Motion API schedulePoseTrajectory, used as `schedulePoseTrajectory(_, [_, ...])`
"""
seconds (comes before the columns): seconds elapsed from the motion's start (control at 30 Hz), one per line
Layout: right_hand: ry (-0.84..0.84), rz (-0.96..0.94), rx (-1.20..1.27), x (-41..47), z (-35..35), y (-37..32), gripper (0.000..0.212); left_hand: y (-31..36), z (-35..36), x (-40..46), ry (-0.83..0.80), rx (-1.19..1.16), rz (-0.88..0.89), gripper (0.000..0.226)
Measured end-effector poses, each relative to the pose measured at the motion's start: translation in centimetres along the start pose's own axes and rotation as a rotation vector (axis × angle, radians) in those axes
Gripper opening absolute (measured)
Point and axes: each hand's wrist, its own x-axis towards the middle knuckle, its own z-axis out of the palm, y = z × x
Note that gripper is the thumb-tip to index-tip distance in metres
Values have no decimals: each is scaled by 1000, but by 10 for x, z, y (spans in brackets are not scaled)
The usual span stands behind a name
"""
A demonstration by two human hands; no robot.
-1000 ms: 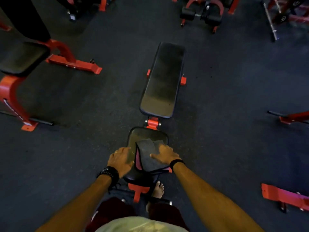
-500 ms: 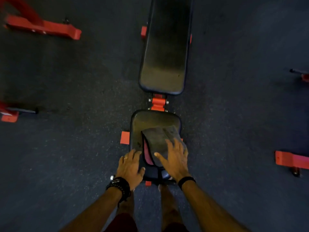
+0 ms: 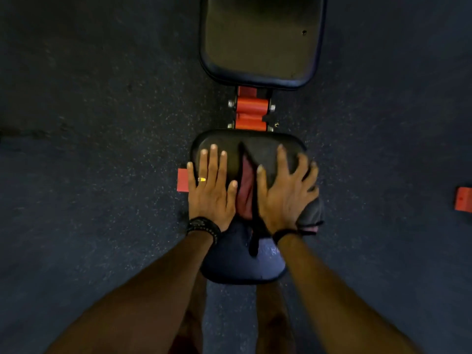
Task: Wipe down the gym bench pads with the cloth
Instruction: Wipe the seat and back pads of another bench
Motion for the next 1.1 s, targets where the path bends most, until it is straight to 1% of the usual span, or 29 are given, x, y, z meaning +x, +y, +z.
schedulePoseTrajectory(0.03, [10, 46, 1, 34, 1, -8, 59, -2, 6, 0, 21, 38, 16, 63])
schedulePoseTrajectory(0.1, [-61, 77, 1, 97, 6, -20, 60, -6, 11, -1, 50, 71, 35, 63])
schedulePoseTrajectory(0.13, [-104, 45, -7, 116, 5, -22, 60, -6, 8, -2, 53, 79, 41, 63])
schedulePoseTrajectory(0.17, [-110, -10, 0, 125, 6, -20, 59, -5, 6, -1, 53, 79, 45, 64])
schedulePoseTrajectory(0.2, [-76, -70, 12, 120, 7, -15, 58, -4, 5, 2, 52, 84, 47, 64])
schedulePoseTrajectory(0.23, [1, -104, 18, 98, 5, -7, 58, -2, 4, 3, 42, 84, 39, 64])
schedulePoseTrajectory(0.27, [59, -107, 44, 63, 2, 4, 56, -1, 3, 3, 32, 85, 28, 64])
schedulePoseTrajectory(0.3, [79, -84, 95, 17, -2, 14, 56, -1, 4, 3, 32, 88, 24, 64])
schedulePoseTrajectory(0.37, [-6, -66, 110, -80, -3, 34, 55, -2, 7, 0, 42, 97, 30, 64])
schedulePoseTrajectory(0.4, [-45, -76, 98, -108, -3, 40, 56, -4, 8, -1, 51, 99, 35, 64])
schedulePoseTrajectory(0.43, [-69, -77, 117, -114, 1, 45, 57, -5, 8, -1, 64, 98, 39, 64])
schedulePoseTrajectory(0.47, [-72, -44, 164, -101, 7, 45, 56, -5, 9, 0, 71, 97, 40, 64])
schedulePoseTrajectory(0.53, [19, 79, 207, -47, 9, 31, 55, -3, 10, -1, 65, 99, 38, 64])
schedulePoseTrajectory(0.57, [53, 110, 197, -15, 6, 22, 56, -3, 10, -1, 61, 107, 33, 64])
schedulePoseTrajectory(0.63, [45, 139, 182, 45, 4, 11, 60, -3, 10, -1, 59, 125, 21, 64])
schedulePoseTrajectory(0.7, [41, 125, 166, 75, 3, 8, 62, -1, 10, 0, 58, 133, 10, 64])
schedulePoseTrajectory(0.77, [88, 100, 170, 55, 3, 18, 58, 1, 9, 1, 64, 124, 6, 64])
schedulePoseTrajectory(0.83, [99, 143, 264, -12, 5, 36, 55, 1, 9, 1, 73, 119, 7, 65])
schedulePoseTrajectory(0.9, [-24, 216, 359, -97, 8, 57, 57, -1, 11, 0, 75, 114, 2, 65])
schedulePoseTrajectory(0.97, [-134, 318, 493, -143, 11, 72, 63, -2, 12, -1, 88, 120, 5, 65])
schedulePoseTrajectory(1.0, [-153, 350, 559, -141, 13, 75, 65, -2, 12, -2, 87, 124, 7, 65])
schedulePoseTrajectory(1.1, [-13, 380, 673, -68, 8, 60, 67, -1, 11, -1, 88, 127, 12, 66])
